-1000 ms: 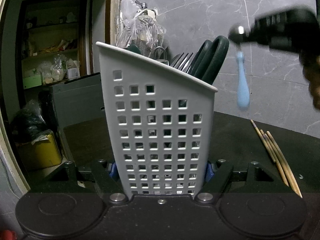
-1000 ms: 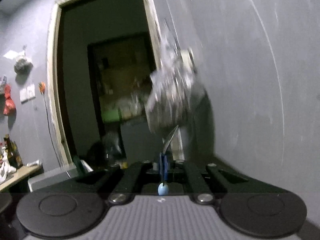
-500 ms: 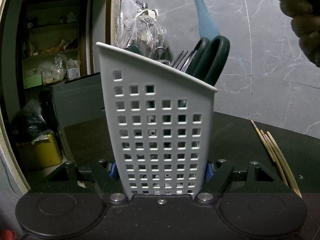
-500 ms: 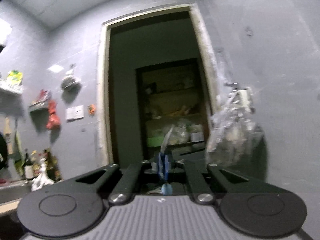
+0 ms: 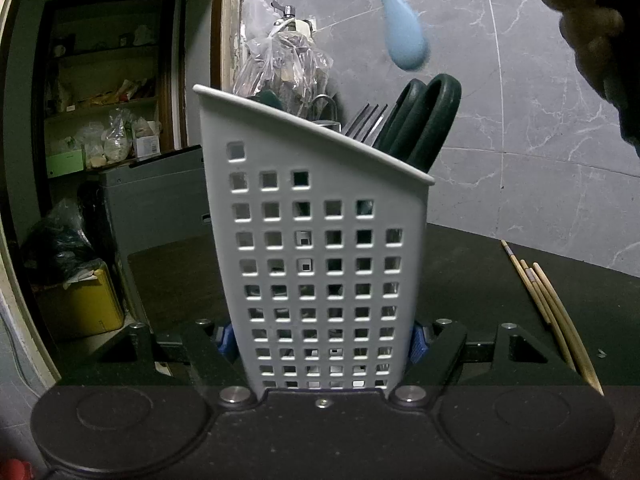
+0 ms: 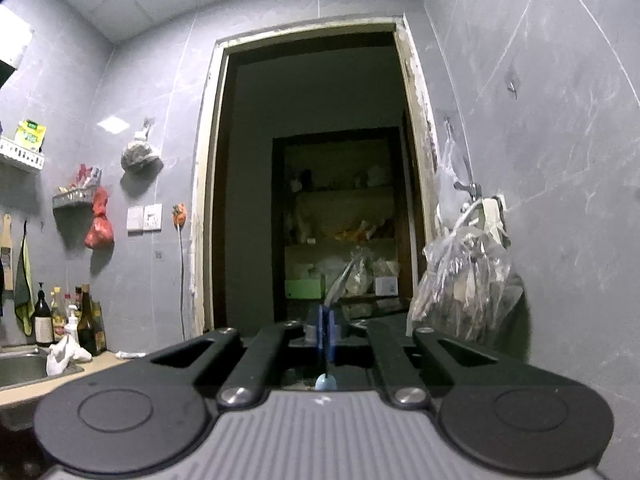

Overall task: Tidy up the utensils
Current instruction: 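Raise the spoon over the basket rim and lower it in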

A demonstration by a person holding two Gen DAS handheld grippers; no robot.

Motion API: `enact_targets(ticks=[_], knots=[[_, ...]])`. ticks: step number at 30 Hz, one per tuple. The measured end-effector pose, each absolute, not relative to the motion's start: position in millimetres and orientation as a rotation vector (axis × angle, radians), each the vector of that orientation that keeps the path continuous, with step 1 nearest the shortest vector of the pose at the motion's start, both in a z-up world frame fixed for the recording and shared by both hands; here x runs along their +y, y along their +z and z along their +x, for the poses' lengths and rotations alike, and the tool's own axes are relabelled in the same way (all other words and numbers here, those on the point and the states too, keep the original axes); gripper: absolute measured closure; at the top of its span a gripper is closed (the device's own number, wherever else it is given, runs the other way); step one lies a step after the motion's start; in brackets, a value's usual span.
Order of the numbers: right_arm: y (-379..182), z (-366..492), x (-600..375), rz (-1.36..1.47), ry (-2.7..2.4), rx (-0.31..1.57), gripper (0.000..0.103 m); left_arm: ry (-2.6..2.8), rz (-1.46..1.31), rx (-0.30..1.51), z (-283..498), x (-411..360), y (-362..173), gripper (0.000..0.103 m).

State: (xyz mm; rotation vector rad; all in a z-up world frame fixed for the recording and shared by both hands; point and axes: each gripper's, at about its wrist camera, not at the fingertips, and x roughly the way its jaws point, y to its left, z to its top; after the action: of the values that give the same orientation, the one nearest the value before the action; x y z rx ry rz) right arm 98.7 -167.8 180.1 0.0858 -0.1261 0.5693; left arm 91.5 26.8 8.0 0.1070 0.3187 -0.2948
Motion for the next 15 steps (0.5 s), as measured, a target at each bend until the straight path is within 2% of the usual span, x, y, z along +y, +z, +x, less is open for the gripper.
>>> enact_targets(ticks=[15], knots=[[162, 107, -138, 0.105, 0.75, -0.065, 0.099, -0.295, 0.106, 0.318, 91, 27, 8, 0.027]])
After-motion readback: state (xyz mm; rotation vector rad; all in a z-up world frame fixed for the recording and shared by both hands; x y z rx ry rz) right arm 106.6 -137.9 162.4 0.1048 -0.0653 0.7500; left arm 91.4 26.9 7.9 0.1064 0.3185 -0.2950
